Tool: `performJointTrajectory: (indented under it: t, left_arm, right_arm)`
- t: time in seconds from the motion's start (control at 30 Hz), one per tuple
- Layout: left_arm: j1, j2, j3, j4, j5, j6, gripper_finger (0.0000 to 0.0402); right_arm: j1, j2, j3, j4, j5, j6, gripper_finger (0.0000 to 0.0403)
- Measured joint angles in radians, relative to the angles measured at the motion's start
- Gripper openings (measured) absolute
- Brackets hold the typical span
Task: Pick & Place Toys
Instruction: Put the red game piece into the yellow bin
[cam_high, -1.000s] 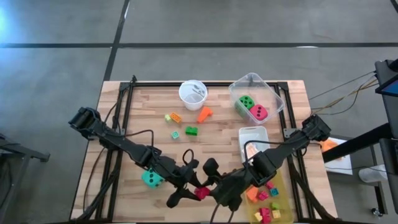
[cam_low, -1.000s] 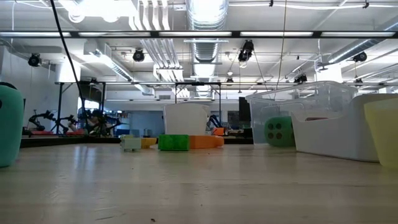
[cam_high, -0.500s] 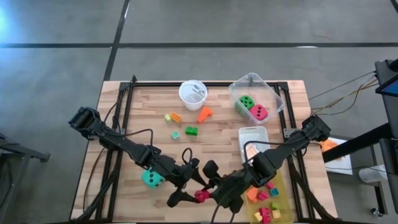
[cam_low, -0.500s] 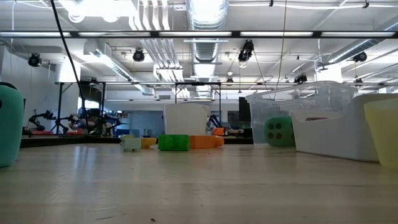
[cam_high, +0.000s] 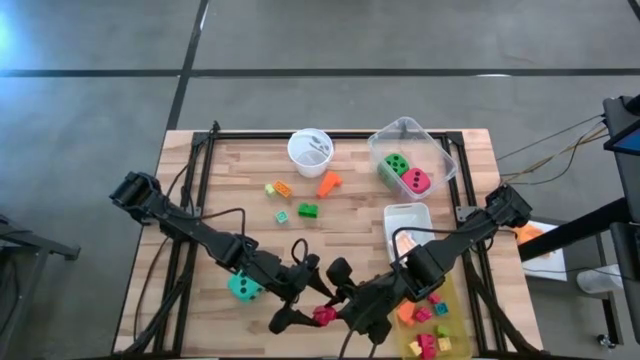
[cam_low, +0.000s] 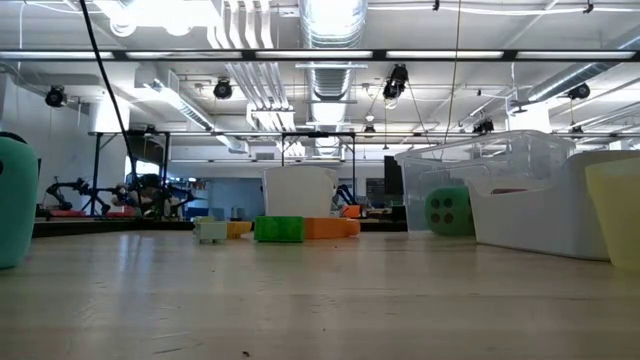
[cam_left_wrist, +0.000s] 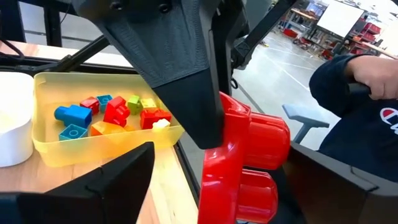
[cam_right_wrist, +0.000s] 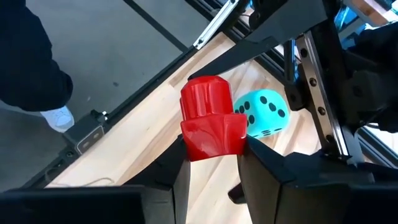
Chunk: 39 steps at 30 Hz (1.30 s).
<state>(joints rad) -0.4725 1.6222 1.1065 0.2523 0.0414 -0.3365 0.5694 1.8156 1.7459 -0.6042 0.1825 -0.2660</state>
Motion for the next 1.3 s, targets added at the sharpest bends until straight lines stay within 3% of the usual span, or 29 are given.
performJointTrajectory:
  t: [0.5,0.93,1.3]
  left_arm:
    - [0.000,0.000,0.002,0.020,0.004,0.028,0.0170]
    - [0.001,0.000,0.002,0.016,0.019,0.026,0.0165]
    - [0.008,0.004,-0.002,-0.015,0.034,0.011,0.0165]
  right_arm:
    - [-0.004,0.002,-0.001,0.088,0.064,-0.033,0.0105]
    - [-0.004,0.002,-0.001,0.084,0.059,-0.021,0.0115]
    - [-0.001,-0.001,0.004,0.078,0.091,0.005,0.0250]
